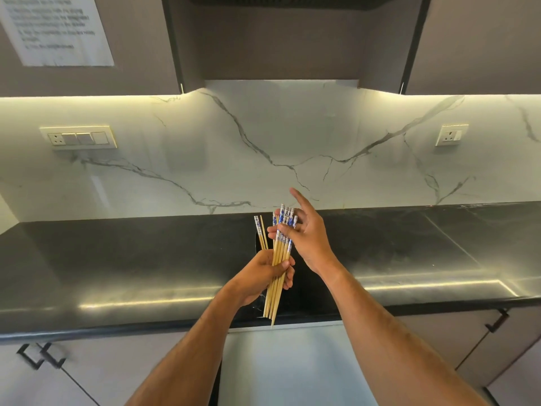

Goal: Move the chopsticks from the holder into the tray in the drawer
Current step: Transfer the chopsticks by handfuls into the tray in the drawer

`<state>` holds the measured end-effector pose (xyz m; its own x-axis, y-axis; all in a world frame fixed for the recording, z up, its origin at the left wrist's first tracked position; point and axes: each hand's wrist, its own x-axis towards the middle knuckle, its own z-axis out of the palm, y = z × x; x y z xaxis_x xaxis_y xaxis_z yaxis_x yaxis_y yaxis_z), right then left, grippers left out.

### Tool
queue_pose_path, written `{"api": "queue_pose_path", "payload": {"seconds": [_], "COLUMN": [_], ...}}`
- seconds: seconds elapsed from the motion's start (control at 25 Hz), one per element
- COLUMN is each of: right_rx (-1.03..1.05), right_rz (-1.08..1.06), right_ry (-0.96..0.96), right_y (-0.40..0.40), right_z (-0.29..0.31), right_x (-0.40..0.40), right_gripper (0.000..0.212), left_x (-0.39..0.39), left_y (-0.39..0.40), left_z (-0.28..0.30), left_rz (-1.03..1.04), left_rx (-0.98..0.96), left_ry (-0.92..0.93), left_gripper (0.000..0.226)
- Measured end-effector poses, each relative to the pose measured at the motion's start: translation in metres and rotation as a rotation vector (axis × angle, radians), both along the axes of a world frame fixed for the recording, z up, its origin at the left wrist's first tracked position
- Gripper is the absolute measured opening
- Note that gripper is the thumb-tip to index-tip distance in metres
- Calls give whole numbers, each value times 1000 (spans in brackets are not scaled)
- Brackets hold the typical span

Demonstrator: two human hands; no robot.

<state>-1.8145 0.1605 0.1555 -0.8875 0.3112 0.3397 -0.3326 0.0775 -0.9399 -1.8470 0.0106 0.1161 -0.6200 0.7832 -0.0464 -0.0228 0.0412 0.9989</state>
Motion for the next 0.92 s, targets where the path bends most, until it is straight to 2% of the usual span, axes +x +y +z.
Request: {"api": "queue_pose_path", "payload": {"seconds": [0.2,0.48,0.72,0.8,0.92], "right_rx": [7,-50,-24,187,819], "right_rz": [3,-8,-6,-60,-102], "right_ry": [6,-12,-34,-66,-42], "right_y": [13,32,36,46,53], "right_z": [-2,-23,-40,-44,-50], "right_x": [9,37,56,61,70], "right_gripper": [49,43,38,45,68], "left_x": [11,37,47,48,46], "left_y": [8,24,28,29,35], "left_z": [1,-10,-21,-30,-45], "left_rz": [8,16,28,55,59], "left_rx": [-5,-48,-162,-272,-520], "left_ry": [-10,-22,105,193,356], "left_gripper": [19,19,17,16,15]}}
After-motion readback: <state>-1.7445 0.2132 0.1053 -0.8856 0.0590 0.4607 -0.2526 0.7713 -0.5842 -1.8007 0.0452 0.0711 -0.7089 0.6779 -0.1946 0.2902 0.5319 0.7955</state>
